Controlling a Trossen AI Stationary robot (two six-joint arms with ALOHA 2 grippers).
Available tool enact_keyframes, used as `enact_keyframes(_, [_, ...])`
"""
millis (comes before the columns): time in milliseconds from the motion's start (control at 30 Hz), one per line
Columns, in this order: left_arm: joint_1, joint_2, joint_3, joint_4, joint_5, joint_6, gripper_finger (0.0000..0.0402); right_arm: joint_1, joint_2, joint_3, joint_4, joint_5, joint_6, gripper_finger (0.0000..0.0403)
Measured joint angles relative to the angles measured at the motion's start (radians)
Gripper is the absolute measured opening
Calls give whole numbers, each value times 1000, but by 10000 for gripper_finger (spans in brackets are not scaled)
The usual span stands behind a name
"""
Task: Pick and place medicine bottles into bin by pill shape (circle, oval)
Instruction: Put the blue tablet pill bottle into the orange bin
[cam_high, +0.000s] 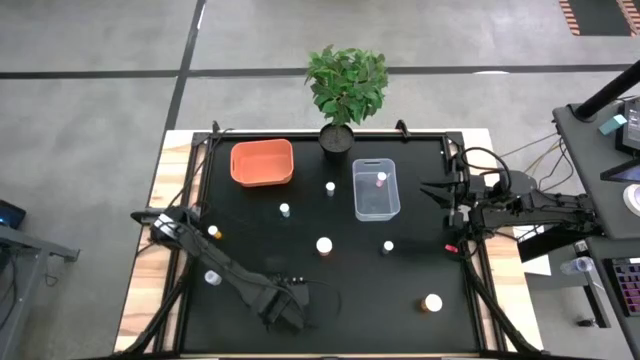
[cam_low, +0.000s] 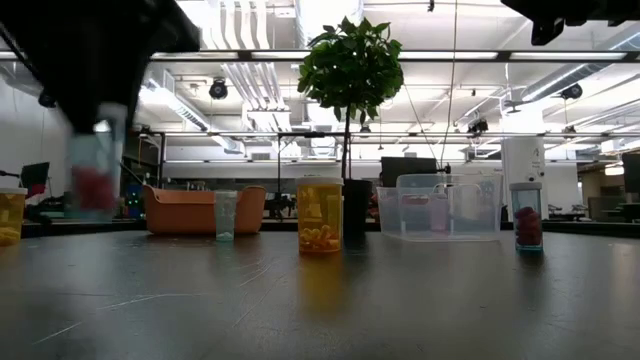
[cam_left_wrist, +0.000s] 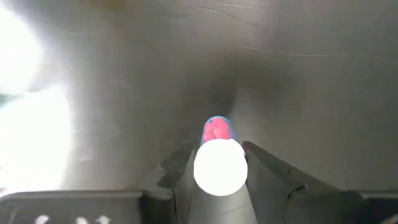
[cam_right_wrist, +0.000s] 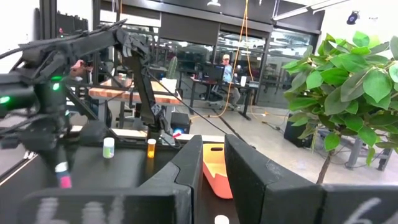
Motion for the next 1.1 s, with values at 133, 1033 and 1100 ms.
enact_keyframes(133, [91,-68,2,-86,-53,85,99,0,0,-1,-9,0,0,59])
enact_keyframes(1033, [1087,-517,-364,149,-39,354,97,0,0,-1,-24,0,-7,59])
enact_keyframes(1100, [1138,-517,-407,190,-19,347,97,0,0,-1,-24,0,-7,59])
